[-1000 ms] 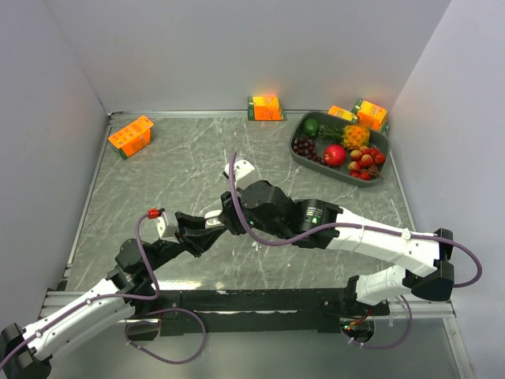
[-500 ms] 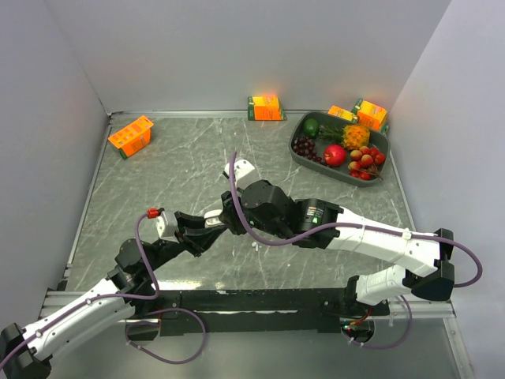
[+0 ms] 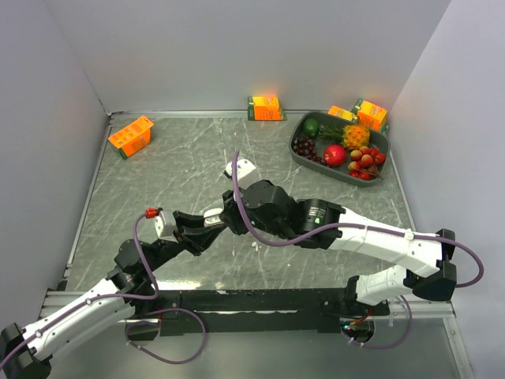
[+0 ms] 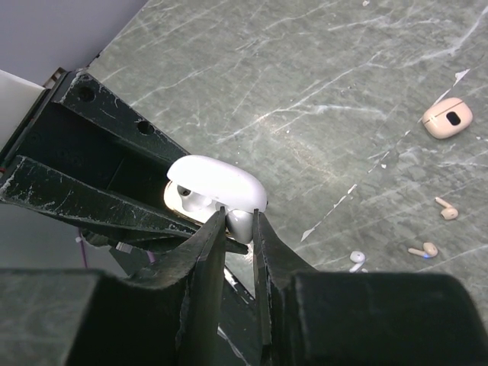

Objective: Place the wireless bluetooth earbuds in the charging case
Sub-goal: Pick up the earbud from the charging case.

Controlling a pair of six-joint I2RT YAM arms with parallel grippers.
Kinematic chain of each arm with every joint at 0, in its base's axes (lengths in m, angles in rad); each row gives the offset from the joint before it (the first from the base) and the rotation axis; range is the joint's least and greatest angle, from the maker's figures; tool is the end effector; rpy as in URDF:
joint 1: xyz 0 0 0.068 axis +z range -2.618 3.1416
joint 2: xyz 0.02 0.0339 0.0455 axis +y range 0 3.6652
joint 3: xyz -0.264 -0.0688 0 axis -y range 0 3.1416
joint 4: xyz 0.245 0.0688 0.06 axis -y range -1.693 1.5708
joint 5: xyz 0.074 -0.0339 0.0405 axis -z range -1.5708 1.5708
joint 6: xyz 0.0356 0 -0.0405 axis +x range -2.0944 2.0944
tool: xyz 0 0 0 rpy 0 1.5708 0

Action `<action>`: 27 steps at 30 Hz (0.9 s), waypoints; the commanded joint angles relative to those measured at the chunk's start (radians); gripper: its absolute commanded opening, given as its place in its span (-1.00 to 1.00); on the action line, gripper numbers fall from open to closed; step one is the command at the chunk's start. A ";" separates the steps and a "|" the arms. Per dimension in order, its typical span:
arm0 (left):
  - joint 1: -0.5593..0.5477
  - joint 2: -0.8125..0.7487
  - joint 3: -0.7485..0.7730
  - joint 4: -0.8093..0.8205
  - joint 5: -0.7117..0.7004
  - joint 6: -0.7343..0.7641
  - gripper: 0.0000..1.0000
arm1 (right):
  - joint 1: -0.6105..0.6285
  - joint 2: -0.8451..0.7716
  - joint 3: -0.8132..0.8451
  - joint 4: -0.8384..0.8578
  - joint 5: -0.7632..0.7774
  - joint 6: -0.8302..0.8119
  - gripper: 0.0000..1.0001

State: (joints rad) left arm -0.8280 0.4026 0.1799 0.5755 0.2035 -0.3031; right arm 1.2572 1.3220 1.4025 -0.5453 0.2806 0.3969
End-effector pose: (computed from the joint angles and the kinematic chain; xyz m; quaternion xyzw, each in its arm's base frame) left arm 0.0836 -0.1017 0.2590 0.2281 0.5280 -0.4863 0.6578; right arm 0.0992 0.2739 0.4004 -0.2846 0.7965 0.3022 0.4397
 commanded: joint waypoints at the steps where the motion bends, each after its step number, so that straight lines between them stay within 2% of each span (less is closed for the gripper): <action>1: -0.006 -0.007 0.027 0.038 0.030 -0.016 -0.98 | 0.002 -0.061 0.052 0.062 0.031 -0.009 -1.00; 27: -0.006 0.004 0.030 0.046 0.030 -0.030 -0.98 | 0.002 -0.135 0.035 0.087 0.091 -0.036 -1.00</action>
State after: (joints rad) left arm -0.8349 0.3996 0.1875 0.6056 0.2234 -0.3126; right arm 1.2667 1.2430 1.4025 -0.5137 0.3122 0.3805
